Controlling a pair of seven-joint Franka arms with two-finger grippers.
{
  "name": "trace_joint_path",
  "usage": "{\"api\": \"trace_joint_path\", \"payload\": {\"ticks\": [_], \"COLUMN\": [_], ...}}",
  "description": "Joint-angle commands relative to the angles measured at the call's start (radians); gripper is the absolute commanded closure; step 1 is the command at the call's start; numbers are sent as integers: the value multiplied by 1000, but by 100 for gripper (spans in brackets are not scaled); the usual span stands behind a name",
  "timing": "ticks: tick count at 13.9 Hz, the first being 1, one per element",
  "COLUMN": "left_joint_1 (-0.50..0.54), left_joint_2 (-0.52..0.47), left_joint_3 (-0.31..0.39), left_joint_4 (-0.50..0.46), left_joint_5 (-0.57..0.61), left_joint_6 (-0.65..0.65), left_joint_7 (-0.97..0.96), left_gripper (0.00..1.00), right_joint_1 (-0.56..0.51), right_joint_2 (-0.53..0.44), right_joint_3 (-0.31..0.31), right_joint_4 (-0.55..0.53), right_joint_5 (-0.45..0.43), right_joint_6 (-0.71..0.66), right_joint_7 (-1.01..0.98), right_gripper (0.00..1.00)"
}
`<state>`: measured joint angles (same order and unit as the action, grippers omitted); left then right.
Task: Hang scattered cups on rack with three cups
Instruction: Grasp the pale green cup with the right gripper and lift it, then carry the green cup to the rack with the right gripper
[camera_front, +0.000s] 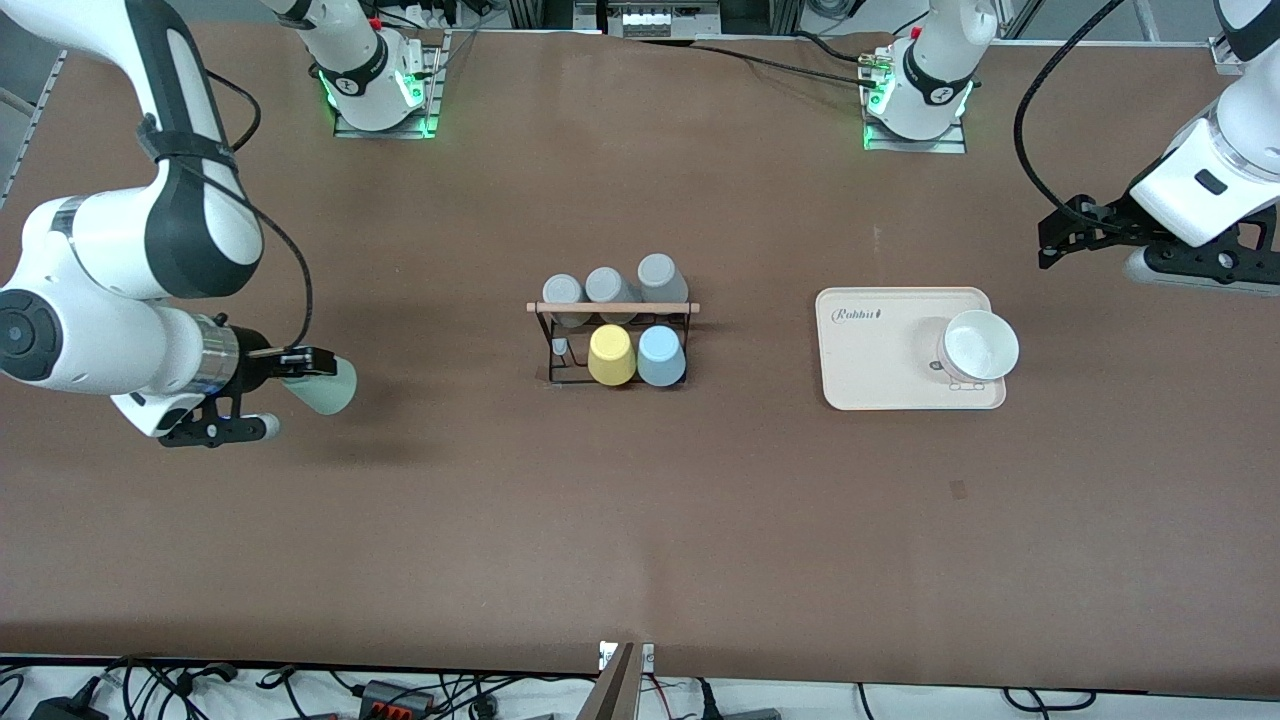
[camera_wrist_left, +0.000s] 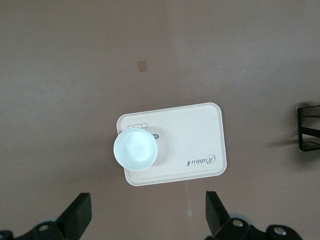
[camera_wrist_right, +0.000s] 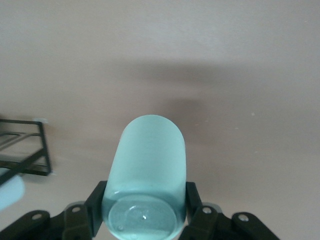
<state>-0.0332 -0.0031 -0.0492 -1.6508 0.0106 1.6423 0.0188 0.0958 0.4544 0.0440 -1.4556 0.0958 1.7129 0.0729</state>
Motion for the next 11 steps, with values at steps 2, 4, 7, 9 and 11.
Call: {"api": "trace_joint_path", "payload": {"ticks": [2, 4, 7, 9, 11], "left_joint_1": [-7, -5, -7, -7, -5], "left_joint_2": [0, 0, 0, 0, -2], "left_joint_3": [2, 2, 2, 2, 2], "left_joint_4": [14, 14, 14, 13, 13], "left_joint_5": [12, 12, 12, 12, 11], "left_joint_6": [-16, -18, -18, -18, -21], "left_joint_7": [-8, -8, -8, -8, -8], "left_gripper": [0, 0, 0, 0, 0], "right_joint_1": [109, 172, 248, 301, 334], "right_joint_2": [26, 30, 47, 59, 81], "right_joint_3": [3, 3, 3, 2, 4], "right_joint_4": [124, 130, 132, 132, 135], "right_joint_5": [8, 8, 8, 8, 8], "right_joint_6": [-73, -58, -9, 25, 56], "right_joint_7": [186, 304, 366, 367, 380], "right_gripper": [82, 82, 82, 80, 80]}}
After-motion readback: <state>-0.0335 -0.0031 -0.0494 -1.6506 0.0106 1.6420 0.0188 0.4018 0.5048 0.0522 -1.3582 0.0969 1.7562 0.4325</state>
